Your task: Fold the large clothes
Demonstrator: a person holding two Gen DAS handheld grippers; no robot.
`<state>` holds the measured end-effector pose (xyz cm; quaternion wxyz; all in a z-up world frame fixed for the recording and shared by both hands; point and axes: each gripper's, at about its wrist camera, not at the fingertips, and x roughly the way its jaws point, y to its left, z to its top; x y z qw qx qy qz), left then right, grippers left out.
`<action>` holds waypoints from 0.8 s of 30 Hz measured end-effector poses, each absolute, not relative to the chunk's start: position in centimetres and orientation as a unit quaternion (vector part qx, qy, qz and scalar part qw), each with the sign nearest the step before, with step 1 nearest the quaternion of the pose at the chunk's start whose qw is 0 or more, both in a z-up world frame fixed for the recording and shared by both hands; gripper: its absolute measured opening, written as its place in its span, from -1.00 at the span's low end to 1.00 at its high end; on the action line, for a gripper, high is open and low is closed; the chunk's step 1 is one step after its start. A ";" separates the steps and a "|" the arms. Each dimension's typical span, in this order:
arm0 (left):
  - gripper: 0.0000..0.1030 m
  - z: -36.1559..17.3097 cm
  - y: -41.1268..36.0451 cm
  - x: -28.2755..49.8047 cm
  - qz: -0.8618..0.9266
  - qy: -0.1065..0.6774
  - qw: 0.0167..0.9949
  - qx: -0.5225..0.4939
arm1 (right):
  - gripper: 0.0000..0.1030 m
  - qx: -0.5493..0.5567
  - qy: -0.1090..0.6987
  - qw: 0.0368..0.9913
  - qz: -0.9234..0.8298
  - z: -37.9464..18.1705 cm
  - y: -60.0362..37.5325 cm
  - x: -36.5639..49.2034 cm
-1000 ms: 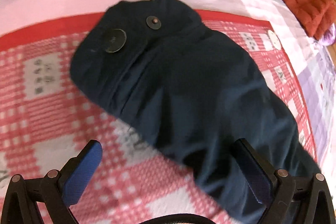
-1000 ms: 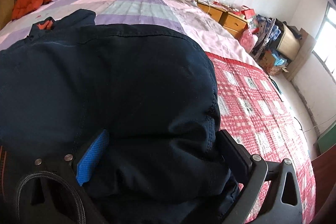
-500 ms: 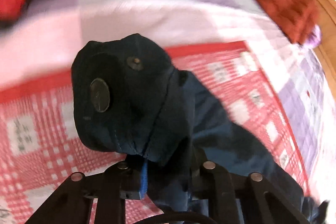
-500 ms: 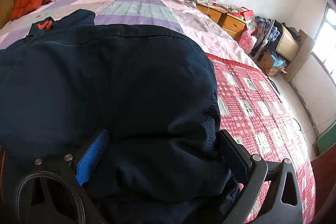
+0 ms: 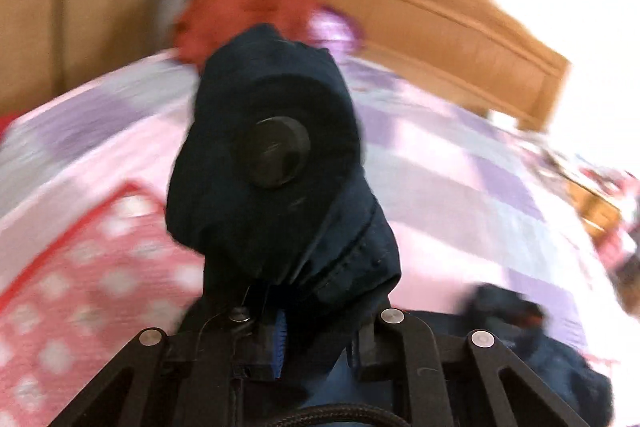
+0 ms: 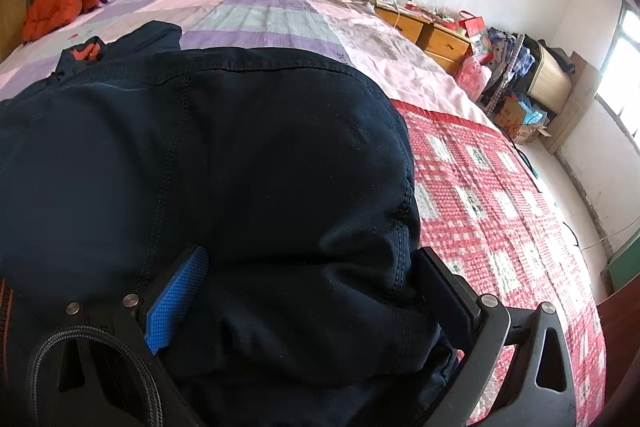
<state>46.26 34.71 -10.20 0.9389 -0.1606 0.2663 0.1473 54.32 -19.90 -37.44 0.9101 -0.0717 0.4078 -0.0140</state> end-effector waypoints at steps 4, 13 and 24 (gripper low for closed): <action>-0.69 -10.0 25.6 50.4 0.062 0.277 0.947 -0.150 | 1.00 -0.067 0.408 0.910 -0.012 -37.4 -20.0 54.4; -0.69 -18.1 4.1 54.3 -0.096 0.353 0.929 -0.064 | 1.00 -0.029 0.420 0.907 0.010 -37.6 -20.9 54.9; -0.70 -26.1 -3.6 52.1 -0.119 0.408 0.905 0.011 | 1.00 0.015 0.433 0.901 0.035 -37.4 -21.9 55.7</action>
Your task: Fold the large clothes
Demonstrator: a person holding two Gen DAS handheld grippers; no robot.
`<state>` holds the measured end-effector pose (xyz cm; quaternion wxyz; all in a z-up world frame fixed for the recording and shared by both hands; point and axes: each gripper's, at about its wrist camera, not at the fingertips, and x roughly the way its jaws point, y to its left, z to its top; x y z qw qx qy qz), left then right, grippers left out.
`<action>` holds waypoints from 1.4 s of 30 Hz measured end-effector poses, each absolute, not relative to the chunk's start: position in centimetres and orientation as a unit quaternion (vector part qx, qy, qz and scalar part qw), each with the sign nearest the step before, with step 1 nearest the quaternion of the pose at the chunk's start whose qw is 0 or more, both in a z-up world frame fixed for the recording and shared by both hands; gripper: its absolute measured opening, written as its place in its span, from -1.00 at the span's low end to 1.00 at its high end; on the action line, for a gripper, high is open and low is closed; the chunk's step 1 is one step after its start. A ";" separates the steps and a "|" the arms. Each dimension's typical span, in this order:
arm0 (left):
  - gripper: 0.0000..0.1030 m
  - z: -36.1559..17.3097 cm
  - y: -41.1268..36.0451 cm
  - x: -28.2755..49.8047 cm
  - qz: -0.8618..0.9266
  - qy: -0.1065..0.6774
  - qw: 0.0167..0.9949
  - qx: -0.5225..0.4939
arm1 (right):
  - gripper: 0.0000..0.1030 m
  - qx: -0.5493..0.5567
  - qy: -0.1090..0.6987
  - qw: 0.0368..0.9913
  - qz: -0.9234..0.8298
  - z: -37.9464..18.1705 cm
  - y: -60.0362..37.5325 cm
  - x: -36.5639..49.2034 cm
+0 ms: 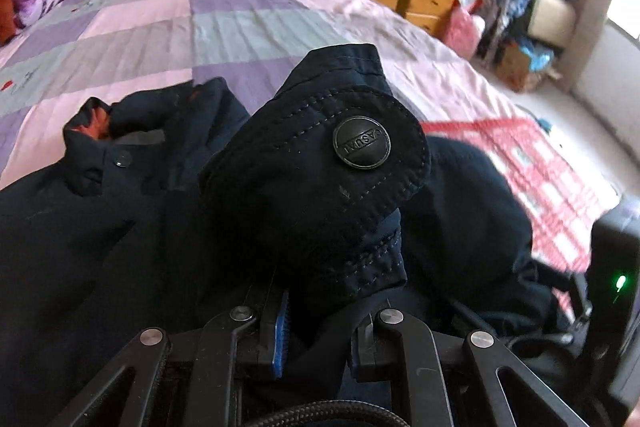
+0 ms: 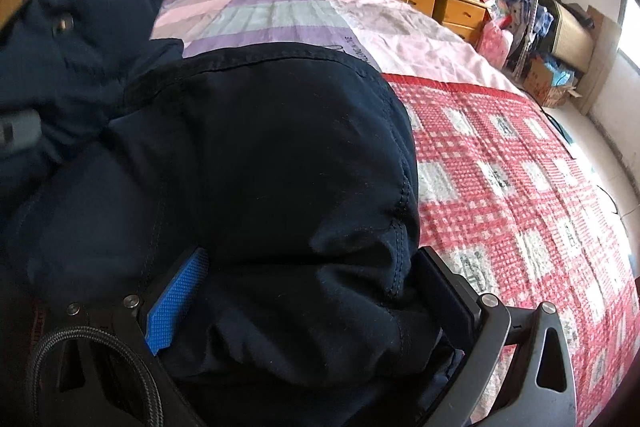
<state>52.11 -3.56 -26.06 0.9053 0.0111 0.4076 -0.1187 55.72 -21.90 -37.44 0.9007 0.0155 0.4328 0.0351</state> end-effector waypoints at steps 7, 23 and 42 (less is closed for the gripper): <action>-0.61 -26.0 -4.1 51.6 -0.135 0.412 0.901 0.016 | 1.00 0.019 0.451 0.892 0.040 -36.9 -22.2 56.3; -0.05 -23.7 9.0 43.8 -0.009 0.398 0.916 -0.042 | 1.00 0.017 0.366 0.927 0.085 -27.3 -19.2 52.2; -0.03 -31.5 21.7 42.3 0.153 0.451 0.878 -0.059 | 0.67 0.036 0.459 0.883 0.094 -31.9 -11.9 56.7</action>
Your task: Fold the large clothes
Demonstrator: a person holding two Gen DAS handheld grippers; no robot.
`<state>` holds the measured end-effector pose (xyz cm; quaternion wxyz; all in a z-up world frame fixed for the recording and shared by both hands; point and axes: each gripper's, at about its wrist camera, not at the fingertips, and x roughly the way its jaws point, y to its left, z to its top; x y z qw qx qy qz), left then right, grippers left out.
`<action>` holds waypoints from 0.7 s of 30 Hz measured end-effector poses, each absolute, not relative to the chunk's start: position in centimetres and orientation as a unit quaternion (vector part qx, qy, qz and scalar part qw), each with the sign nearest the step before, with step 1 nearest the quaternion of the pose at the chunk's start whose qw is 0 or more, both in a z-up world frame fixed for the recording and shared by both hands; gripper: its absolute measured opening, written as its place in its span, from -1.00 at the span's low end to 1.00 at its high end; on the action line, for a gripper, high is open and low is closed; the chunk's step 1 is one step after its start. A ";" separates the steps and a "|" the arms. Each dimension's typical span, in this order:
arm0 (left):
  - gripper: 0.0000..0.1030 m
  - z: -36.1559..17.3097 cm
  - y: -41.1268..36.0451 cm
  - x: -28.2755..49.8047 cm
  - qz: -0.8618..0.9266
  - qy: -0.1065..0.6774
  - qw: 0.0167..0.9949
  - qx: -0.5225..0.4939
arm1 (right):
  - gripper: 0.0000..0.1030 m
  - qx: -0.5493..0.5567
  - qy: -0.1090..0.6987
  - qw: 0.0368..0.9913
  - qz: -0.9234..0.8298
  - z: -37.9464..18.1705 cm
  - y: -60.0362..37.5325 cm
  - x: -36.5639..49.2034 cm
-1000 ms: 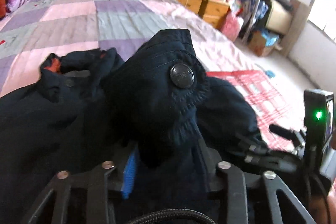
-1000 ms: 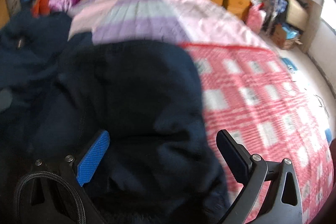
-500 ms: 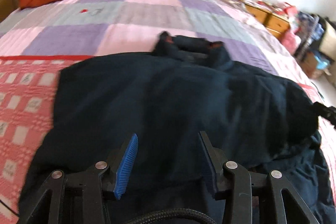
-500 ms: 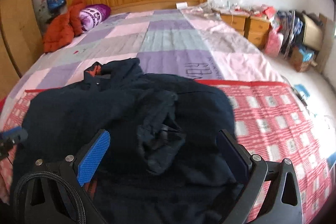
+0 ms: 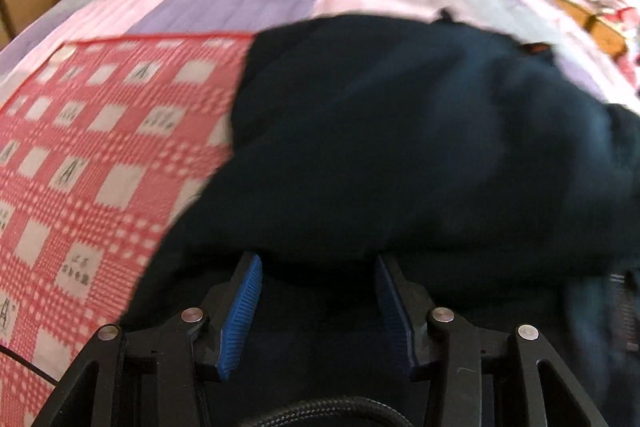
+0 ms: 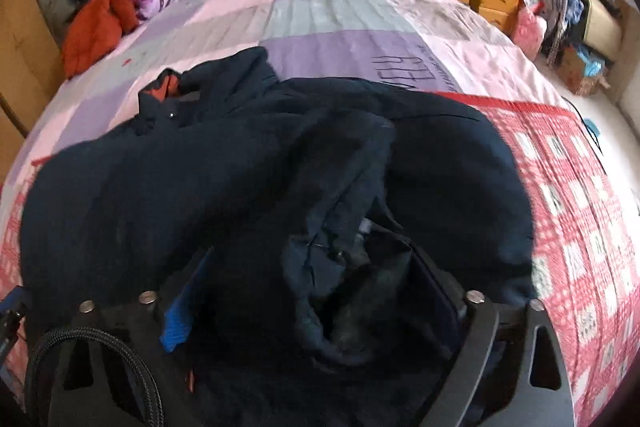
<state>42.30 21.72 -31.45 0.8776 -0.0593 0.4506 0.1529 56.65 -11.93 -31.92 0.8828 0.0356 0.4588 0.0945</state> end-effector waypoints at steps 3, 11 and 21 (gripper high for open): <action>0.04 -32.7 24.6 43.3 0.182 0.453 0.870 -0.076 | 0.49 0.024 0.450 0.886 0.108 -31.8 -9.9 57.0; 0.25 -32.0 32.9 39.8 0.292 0.388 0.848 -0.214 | 0.21 -0.006 0.429 0.882 0.193 -30.4 -3.6 58.2; 0.22 -25.9 23.6 39.9 0.187 0.346 0.918 -0.046 | 0.04 -0.030 0.430 0.886 0.172 -30.4 -6.4 58.0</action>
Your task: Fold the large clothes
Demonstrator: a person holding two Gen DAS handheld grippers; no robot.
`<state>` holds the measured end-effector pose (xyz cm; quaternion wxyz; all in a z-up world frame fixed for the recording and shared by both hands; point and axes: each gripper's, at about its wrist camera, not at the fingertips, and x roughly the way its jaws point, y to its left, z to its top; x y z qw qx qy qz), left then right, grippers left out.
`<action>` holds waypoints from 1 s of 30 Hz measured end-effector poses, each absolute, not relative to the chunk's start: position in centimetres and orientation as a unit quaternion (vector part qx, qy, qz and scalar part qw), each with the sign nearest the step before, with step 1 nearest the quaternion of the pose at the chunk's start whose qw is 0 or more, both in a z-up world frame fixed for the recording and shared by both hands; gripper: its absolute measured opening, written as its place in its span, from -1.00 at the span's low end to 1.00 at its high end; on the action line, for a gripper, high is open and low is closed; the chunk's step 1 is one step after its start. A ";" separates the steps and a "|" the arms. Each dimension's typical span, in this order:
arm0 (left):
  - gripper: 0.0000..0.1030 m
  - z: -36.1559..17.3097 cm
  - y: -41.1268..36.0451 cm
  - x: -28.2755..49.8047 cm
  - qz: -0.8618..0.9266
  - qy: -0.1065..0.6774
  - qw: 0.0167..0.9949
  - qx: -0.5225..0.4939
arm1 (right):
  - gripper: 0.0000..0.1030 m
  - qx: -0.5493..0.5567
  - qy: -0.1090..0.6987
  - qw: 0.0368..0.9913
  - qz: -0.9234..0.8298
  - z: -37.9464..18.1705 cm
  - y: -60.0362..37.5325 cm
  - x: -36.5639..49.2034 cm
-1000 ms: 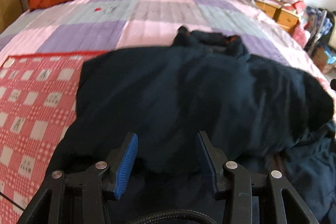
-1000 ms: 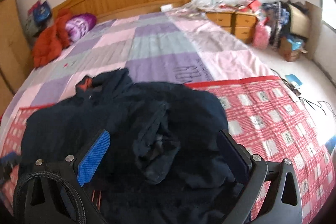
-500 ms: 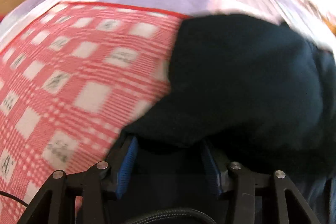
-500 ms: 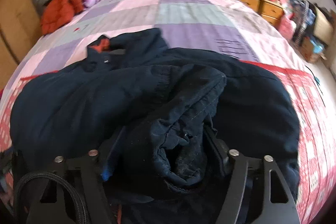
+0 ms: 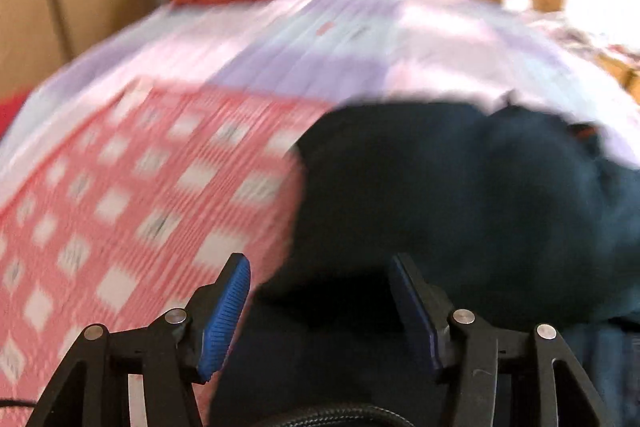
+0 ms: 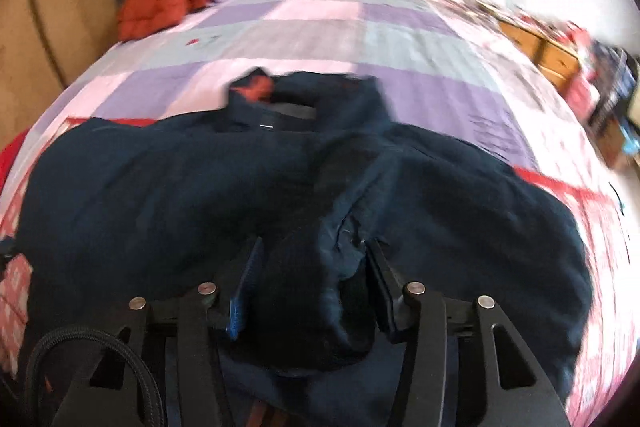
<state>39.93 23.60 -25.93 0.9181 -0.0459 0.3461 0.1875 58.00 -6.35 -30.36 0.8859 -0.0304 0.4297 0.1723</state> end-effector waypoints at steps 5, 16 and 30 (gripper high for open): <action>0.22 -24.2 21.6 45.1 0.149 0.326 0.933 -0.020 | 0.05 -0.037 0.430 0.888 0.157 -30.0 -9.4 55.9; 0.23 -28.7 21.8 50.1 0.124 0.418 0.900 -0.009 | 0.11 -0.109 0.329 0.934 0.090 -25.8 -9.5 49.6; 0.29 -33.2 25.2 57.1 0.147 0.458 0.877 -0.023 | 0.43 -0.080 0.420 0.887 0.175 -31.8 -2.1 60.3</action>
